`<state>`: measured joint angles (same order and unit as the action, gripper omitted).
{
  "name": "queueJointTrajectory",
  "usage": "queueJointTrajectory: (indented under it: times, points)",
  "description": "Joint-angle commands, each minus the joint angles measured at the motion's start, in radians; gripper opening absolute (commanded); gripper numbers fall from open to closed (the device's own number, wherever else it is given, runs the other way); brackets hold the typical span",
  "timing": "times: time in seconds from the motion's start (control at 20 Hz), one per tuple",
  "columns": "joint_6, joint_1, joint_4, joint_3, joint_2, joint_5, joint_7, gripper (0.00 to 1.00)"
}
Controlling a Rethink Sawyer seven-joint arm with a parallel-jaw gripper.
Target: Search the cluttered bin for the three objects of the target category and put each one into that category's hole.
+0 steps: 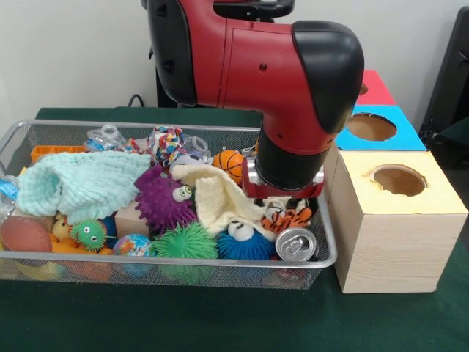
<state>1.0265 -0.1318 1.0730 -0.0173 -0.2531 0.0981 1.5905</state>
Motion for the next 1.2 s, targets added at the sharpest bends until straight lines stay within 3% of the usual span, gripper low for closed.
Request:
queueJointTrajectory:
  times: [0.05,0.4,1.2]
  points:
    - [-0.032,-0.03,0.061,0.078,-0.038,-0.019,0.05,0.0]
    - [-0.045,-0.023,0.096,0.072,-0.063,-0.02,0.072,0.0]
    - [0.029,-0.006,0.178,0.057,-0.141,-0.036,0.098,0.0]
